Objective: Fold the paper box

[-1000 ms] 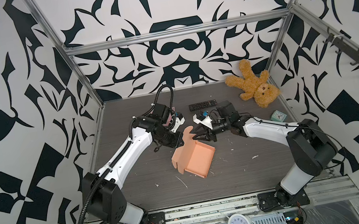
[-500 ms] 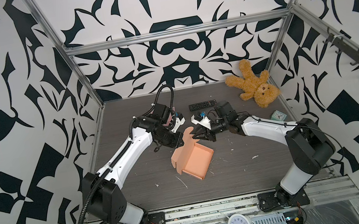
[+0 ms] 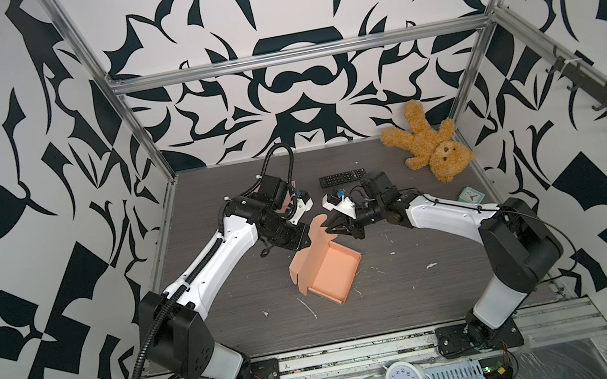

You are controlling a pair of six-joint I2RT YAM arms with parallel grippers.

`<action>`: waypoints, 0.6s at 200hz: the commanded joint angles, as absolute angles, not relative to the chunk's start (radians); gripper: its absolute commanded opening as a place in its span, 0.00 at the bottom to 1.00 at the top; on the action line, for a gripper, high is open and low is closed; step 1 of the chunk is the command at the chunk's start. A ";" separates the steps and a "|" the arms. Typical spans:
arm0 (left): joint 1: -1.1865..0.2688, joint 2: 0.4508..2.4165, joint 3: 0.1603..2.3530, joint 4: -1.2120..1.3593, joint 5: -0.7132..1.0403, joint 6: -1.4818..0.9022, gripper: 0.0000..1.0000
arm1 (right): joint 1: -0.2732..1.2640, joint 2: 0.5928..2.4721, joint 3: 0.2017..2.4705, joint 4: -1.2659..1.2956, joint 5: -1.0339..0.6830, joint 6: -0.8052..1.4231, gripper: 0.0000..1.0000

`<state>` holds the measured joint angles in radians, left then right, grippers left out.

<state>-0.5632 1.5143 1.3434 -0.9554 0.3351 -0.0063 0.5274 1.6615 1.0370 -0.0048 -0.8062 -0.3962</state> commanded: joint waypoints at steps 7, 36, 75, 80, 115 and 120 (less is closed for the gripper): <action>-0.566 1.526 1.361 -0.984 0.335 0.008 0.09 | 0.533 1.652 1.074 -0.020 -0.822 -0.409 0.11; -0.566 1.518 1.341 -0.965 0.317 0.002 0.13 | 0.531 1.638 1.058 -0.007 -0.829 -0.411 0.08; -0.567 1.479 1.289 -0.901 0.287 -0.031 0.39 | 0.531 1.609 1.019 0.020 -0.805 -0.395 0.05; -0.566 1.474 1.283 -0.893 0.283 -0.036 0.44 | 0.532 1.606 1.011 0.027 -0.803 -0.390 0.05; -0.556 1.419 1.198 -0.804 0.277 -0.091 0.69 | 0.532 1.565 0.944 0.083 -0.741 -0.351 0.00; -0.553 1.408 1.180 -0.785 0.283 -0.103 0.71 | 0.532 1.557 0.932 0.097 -0.727 -0.347 0.00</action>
